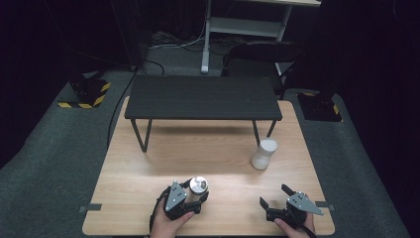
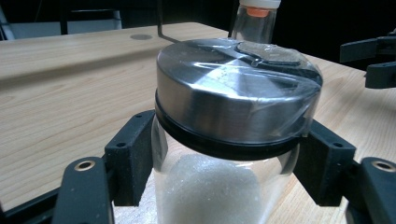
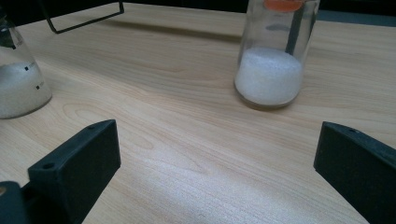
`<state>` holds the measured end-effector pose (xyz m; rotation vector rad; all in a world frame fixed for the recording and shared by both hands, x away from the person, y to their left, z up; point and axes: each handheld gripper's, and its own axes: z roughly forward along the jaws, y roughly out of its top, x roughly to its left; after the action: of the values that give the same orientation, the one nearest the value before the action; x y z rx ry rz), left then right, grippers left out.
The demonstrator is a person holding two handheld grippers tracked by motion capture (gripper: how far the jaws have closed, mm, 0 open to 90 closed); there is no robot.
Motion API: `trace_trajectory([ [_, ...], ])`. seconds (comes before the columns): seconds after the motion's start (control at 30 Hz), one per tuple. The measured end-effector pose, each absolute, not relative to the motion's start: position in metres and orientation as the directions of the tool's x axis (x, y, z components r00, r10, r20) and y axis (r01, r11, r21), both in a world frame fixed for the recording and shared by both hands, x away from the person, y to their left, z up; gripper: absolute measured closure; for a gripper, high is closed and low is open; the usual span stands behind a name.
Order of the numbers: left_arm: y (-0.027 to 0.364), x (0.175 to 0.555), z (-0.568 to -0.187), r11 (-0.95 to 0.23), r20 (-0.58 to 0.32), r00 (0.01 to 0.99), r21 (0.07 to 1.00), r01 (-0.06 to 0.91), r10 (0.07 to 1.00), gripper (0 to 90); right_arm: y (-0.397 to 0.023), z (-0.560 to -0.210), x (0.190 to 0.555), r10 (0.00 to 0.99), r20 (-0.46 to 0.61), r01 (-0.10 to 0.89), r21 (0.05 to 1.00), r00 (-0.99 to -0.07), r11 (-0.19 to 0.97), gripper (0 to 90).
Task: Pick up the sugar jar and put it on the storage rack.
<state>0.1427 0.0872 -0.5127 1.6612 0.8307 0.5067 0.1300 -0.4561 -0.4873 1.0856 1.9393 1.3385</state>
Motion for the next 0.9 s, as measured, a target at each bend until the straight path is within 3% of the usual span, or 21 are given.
trace_trajectory([
  [0.43, 0.088, 0.140, -0.513, -0.073, -0.105, 0.640, 0.967, 0.245, 0.761, 30.0, -0.456, -0.487, 0.130, 0.848, 0.012, 0.312, 0.933, -0.530, 0.181, 0.0],
  [0.9, 0.095, 0.134, -0.488, -0.031, -0.085, 0.564, 0.981, 0.193, 0.822, 30.0, -0.453, -0.486, 0.128, 0.860, -0.014, 0.311, 0.929, -0.509, 0.199, 0.0],
])
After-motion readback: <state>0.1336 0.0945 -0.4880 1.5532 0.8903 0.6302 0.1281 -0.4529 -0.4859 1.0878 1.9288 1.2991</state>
